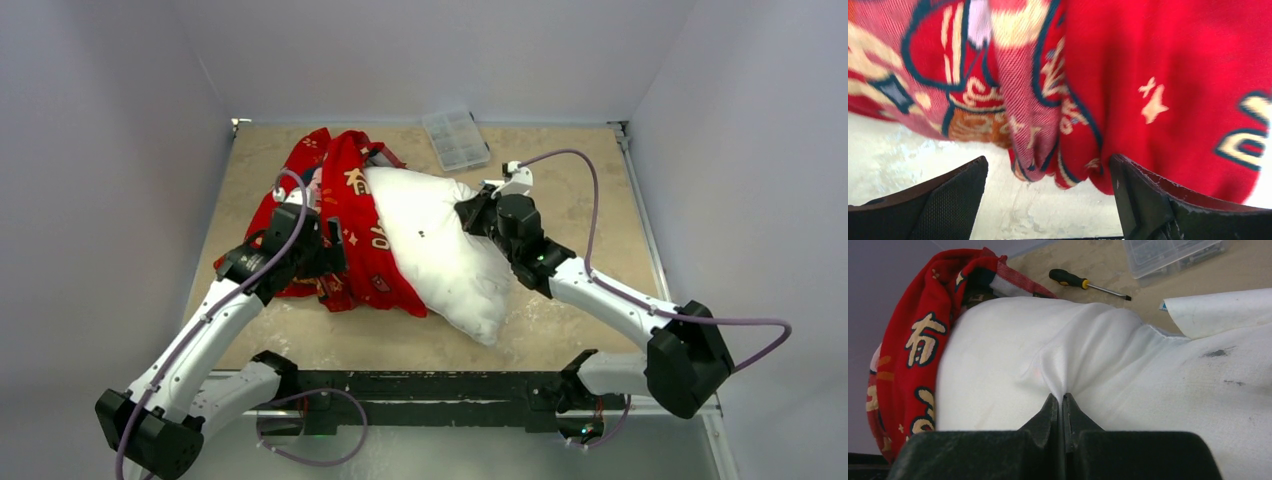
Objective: Remove the pillowcase from the pillow
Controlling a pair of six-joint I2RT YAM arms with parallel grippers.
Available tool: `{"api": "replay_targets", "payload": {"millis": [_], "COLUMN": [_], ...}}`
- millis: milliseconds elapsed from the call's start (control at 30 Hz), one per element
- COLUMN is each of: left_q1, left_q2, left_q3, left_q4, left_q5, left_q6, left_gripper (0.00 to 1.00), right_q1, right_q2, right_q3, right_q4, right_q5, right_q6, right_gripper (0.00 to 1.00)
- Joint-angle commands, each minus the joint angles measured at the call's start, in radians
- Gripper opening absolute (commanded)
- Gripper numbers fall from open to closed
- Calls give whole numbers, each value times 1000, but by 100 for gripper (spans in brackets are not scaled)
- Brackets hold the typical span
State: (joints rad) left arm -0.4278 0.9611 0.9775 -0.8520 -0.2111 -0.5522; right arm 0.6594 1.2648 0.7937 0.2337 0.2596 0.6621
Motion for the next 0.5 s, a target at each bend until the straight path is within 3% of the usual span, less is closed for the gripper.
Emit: {"api": "replay_targets", "payload": {"millis": [0, 133, 200, 233, 267, 333, 367, 467], "left_q1": [2, 1, 1, 1, 1, 1, 1, 1], "left_q2": [-21, -28, -19, -10, 3, 27, 36, 52], "left_q3": [-119, -228, -257, -260, -254, -215, -175, -86], "left_q4": [27, 228, 308, 325, 321, 257, 209, 92], "left_q5": [-9, 75, 125, 133, 114, 21, -39, -233], "left_q6": [-136, -188, -201, -203, -200, -190, -181, -154], "left_gripper": [89, 81, 73, 65, 51, 9, 0, 0], "right_q1": [-21, -22, -24, -25, -27, -40, -51, -109], "right_q2": [-33, -48, -58, -64, -75, -110, -130, -193], "right_q3": [43, 42, 42, 43, 42, 35, 29, 24], "right_q4": [87, 92, 87, 81, 75, 61, 54, 23], "right_q5": [-50, -76, -79, -76, -68, -43, -34, -27], "right_q6": [5, 2, -2, -2, -1, 8, 11, 13], "right_gripper": [0, 0, 0, 0, 0, 0, 0, 0]}}
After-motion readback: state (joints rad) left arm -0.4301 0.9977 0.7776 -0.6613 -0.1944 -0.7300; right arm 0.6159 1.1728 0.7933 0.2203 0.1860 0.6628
